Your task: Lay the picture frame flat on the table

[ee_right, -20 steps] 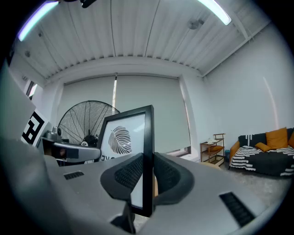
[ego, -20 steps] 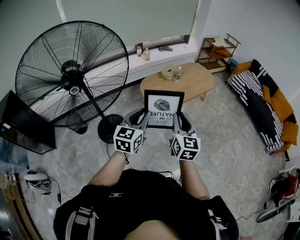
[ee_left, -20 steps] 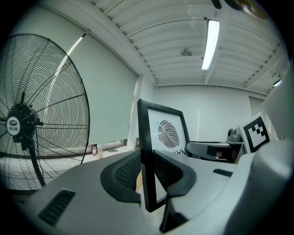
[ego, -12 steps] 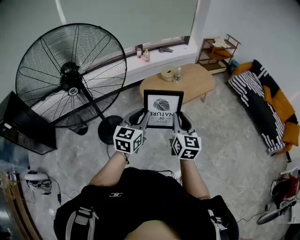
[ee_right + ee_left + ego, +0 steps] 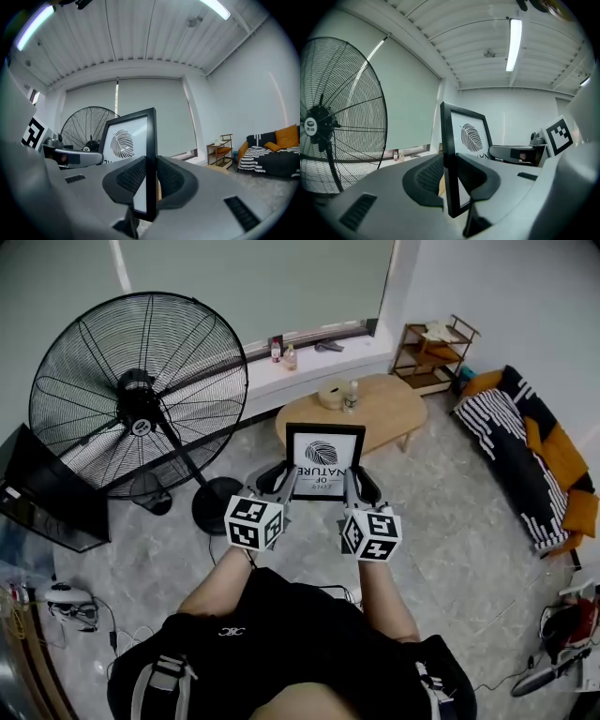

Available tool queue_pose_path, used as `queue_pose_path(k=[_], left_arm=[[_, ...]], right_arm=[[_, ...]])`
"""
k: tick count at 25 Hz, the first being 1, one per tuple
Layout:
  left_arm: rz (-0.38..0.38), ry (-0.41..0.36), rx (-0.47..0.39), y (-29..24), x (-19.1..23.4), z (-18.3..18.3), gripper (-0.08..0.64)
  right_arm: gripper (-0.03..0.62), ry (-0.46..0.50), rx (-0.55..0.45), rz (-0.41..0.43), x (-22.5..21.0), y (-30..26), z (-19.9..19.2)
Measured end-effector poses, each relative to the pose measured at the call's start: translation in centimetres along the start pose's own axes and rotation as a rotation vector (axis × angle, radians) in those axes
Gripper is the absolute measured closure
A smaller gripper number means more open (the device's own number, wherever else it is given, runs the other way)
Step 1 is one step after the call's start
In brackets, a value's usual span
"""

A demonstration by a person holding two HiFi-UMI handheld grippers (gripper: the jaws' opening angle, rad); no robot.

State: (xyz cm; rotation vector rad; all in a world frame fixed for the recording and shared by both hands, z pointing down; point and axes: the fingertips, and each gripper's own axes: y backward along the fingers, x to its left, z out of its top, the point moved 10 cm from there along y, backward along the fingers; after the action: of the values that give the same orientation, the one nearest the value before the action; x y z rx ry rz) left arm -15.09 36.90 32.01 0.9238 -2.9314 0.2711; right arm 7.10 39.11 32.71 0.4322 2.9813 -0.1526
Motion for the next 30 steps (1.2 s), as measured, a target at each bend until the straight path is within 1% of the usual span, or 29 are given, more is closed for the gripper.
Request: queue_pose_path(k=[6, 13, 18, 23, 30], left_arm=[[0.000, 0.015, -0.009, -1.7, 0.8, -0.1, 0.463], [-0.018, 0.040, -0.002, -6.4, 4.6, -0.4, 0.463], [-0.034, 0.052, -0.003, -11.7, 8.3, 0.3, 0.463], [-0.048, 0.059, 0.004, -17.7, 13.4, 2.1, 0.464], [-0.087, 0.049, 0.018, -25.2, 20.4, 4.5, 0.463]], right_arm=[[0.503, 0.011, -0.002, -0.001, -0.8, -1.5, 0.2], [0.503, 0.026, 0.018, -0.020, -1.9, -6.9, -0.2], [0.503, 0.035, 0.029, -0.037, -3.6, -12.9, 0.3], [0.503, 0.039, 0.050, -0.046, -4.9, -20.3, 1.6], [0.503, 0.034, 0.058, -0.083, -6.0, -29.9, 3.0]])
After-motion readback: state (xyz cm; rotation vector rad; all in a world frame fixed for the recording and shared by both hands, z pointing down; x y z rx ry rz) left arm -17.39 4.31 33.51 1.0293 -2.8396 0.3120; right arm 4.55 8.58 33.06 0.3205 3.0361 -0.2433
